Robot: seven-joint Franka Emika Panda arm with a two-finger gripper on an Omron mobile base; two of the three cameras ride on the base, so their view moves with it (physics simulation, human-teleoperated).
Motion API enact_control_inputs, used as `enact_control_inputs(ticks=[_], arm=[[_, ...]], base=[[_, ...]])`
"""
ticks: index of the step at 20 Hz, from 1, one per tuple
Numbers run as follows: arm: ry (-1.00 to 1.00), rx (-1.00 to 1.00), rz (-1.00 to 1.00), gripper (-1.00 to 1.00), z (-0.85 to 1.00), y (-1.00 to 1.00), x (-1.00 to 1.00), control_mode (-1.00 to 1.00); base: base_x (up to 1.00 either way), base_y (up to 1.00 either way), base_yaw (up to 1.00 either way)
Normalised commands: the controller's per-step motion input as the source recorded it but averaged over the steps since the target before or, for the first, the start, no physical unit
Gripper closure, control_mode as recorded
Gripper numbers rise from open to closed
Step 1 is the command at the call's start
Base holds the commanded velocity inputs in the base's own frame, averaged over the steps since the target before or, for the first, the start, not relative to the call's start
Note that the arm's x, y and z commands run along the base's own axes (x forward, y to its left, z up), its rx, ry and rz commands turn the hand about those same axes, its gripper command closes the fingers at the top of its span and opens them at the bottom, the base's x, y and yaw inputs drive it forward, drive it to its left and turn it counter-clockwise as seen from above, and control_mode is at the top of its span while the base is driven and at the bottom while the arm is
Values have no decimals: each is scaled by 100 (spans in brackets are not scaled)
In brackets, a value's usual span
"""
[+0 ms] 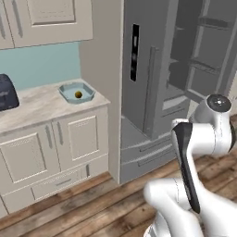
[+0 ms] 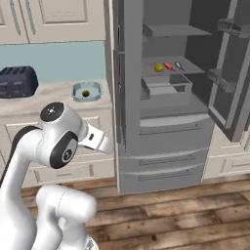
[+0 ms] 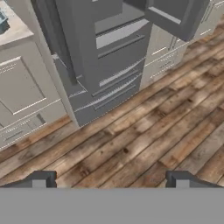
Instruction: Place one lemon and one fish in each tupperware on the nearby counter, to pack two identical lunches.
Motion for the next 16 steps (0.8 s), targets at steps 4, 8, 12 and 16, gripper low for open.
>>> enact_control_inputs(ticks=[4,8,12,16], arm=[[0,0,0,-100,0,0,0,100],[0,0,0,-100,0,0,0,100],[0,0,0,-100,0,0,0,100],[0,0,0,-100,0,0,0,100]], base=[[22,-100,-3],[33,-100,10],[45,-90,21],[47,-27,37]])
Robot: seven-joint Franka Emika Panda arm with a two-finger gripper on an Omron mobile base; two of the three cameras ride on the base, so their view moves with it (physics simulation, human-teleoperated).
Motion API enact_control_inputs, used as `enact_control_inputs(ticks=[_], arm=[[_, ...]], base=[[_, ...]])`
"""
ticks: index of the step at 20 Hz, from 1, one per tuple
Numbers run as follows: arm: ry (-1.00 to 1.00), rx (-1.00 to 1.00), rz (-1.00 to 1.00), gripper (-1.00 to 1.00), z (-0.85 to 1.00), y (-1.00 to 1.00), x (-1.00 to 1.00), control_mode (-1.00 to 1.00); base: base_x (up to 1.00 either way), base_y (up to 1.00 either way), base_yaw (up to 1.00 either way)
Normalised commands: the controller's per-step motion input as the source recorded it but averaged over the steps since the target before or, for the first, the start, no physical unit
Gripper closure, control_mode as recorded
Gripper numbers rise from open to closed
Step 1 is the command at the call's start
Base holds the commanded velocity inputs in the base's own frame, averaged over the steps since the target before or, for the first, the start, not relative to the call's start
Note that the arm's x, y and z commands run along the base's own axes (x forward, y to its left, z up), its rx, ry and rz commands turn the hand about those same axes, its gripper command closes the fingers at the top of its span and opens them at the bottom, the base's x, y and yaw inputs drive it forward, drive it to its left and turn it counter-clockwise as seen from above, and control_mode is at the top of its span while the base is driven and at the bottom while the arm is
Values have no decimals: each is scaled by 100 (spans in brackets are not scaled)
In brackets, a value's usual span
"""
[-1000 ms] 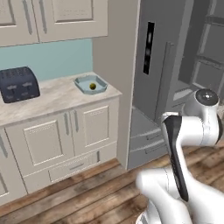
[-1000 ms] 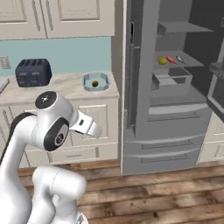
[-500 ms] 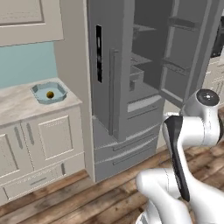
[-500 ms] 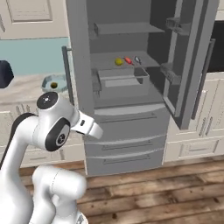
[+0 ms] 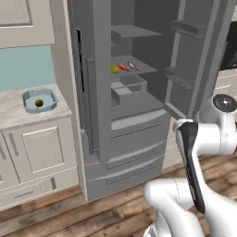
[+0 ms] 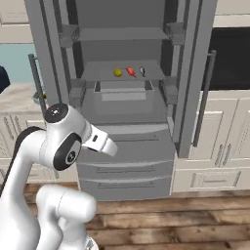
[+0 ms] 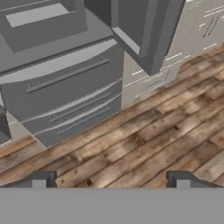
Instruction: Place one lemon and one fish in each tupperware on the nearby counter, to pack two identical lunches.
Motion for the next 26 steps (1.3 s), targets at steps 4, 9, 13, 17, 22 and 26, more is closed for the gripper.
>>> enact_control_inputs(ticks=[4,9,13,17,22,26], arm=[[0,0,0,-100,0,0,0,100],[0,0,0,-100,0,0,0,100],[0,0,0,-100,0,0,0,100],[0,0,0,-100,0,0,0,100],[0,0,0,-100,0,0,0,100],[0,0,0,-100,0,0,0,100]], base=[[31,-40,40],[36,-70,31],[75,-16,28],[100,0,24],[100,-10,22],[90,-22,23]])
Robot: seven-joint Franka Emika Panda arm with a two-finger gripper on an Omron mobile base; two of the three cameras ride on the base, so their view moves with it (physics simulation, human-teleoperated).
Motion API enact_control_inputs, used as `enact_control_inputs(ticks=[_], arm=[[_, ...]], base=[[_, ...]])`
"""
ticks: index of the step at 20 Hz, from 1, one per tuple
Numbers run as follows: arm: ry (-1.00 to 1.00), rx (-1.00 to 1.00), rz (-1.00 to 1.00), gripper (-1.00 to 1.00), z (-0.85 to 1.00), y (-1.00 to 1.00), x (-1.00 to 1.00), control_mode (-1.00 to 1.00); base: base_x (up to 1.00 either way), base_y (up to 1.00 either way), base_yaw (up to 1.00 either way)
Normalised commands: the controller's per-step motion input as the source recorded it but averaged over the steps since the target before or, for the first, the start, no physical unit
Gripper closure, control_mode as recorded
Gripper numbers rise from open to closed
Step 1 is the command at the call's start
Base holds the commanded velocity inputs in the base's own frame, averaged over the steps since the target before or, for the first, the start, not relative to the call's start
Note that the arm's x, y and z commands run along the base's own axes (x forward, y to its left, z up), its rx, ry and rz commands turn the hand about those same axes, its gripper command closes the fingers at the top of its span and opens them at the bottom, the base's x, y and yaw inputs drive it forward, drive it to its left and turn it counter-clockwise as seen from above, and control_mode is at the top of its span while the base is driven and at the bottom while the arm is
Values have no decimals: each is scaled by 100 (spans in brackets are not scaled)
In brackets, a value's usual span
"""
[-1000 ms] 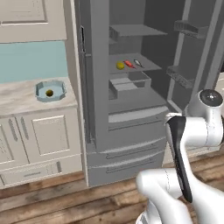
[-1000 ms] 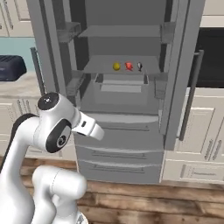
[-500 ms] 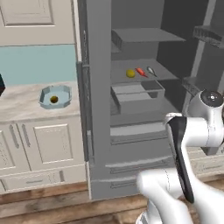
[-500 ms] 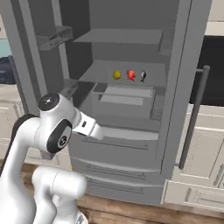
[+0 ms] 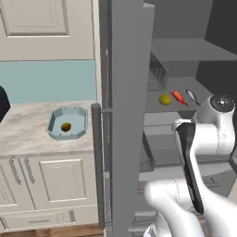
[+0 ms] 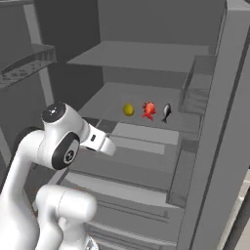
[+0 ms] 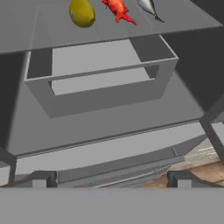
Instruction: Place one lemon and one fish in each tupperware on the nearby counter, to pack two identical lunches.
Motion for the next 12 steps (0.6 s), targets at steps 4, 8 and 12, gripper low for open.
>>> enact_control_inputs(ticks=[4,8,12], arm=[[0,0,0,-100,0,0,0,100],[0,0,0,-100,0,0,0,100],[0,0,0,-100,0,0,0,100]], base=[[54,-31,17],[7,-77,4],[-10,-66,0]])
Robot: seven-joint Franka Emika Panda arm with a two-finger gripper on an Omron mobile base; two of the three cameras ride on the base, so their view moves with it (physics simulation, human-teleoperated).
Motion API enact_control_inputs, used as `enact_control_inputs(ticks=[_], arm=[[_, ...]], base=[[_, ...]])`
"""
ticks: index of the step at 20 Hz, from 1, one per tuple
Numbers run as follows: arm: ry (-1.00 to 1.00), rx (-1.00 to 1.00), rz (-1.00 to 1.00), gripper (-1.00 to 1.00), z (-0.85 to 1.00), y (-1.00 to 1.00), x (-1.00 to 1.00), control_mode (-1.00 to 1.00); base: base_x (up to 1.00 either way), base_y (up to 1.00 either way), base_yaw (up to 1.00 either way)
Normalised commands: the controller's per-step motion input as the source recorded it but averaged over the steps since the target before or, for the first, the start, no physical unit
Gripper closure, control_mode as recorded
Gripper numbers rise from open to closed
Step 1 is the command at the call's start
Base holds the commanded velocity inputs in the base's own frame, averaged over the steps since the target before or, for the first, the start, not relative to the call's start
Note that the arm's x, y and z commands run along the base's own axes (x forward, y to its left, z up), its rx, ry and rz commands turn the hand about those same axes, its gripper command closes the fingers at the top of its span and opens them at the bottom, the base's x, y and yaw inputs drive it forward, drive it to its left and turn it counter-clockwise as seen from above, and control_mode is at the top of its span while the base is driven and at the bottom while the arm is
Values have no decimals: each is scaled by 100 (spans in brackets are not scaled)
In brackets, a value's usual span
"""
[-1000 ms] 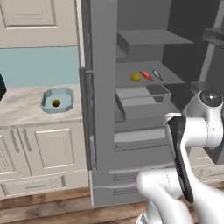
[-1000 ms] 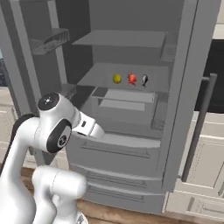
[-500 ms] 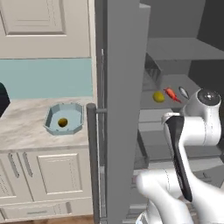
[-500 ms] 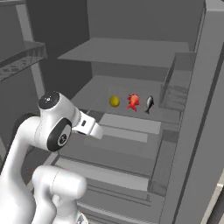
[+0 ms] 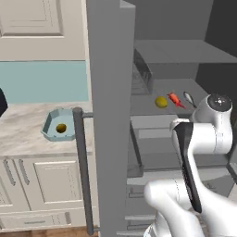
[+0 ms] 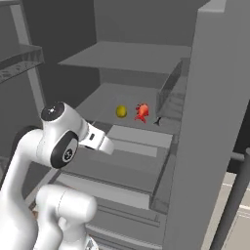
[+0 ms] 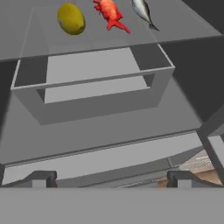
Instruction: Place one lemon and one fish in each tupperware on the nearby counter, to pack two identical lunches.
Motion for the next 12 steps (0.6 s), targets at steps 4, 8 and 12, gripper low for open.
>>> enact_control_inputs(ticks=[4,8,12], arm=[[0,0,0,-100,0,0,0,100],[0,1,0,-100,13,-5,19,-100],[-5,2,2,-100,96,-23,25,-100]], base=[[-10,-29,0],[23,-16,0],[0,0,0]])
